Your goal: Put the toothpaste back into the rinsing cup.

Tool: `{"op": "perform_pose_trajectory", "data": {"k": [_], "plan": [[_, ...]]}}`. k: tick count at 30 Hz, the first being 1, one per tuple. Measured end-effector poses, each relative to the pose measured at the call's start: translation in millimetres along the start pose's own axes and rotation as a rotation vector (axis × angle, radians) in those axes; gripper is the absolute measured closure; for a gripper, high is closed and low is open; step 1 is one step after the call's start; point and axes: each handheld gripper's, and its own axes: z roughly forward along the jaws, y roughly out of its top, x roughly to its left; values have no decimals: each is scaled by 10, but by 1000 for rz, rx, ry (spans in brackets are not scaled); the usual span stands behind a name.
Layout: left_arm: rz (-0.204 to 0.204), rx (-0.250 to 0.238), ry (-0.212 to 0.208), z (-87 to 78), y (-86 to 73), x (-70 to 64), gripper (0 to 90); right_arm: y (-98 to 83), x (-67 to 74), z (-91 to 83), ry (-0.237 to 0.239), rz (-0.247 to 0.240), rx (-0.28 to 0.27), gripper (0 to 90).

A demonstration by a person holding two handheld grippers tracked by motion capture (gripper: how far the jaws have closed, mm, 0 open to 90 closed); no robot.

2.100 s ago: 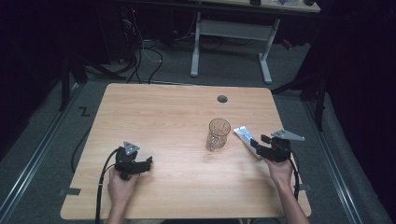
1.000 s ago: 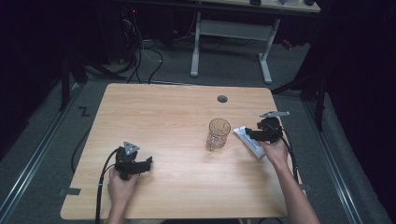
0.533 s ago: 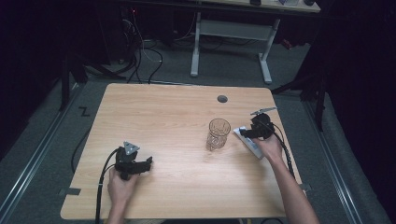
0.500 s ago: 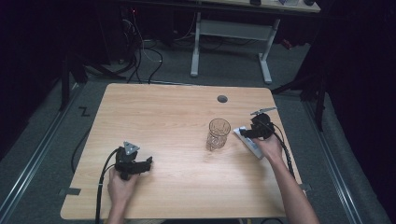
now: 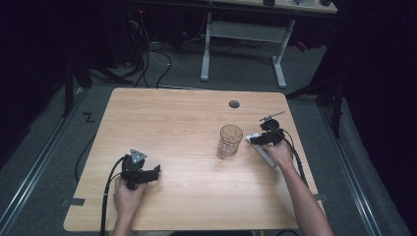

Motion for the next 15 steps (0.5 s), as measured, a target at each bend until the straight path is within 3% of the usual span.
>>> {"op": "perform_pose_trajectory", "data": {"k": [12, 15], "plan": [[0, 0, 0, 0, 0, 0, 175, 63, 34, 92, -8, -12, 75, 366], [0, 0, 0, 0, 0, 0, 175, 81, 36, 124, -16, -15, 120, 368]]}}
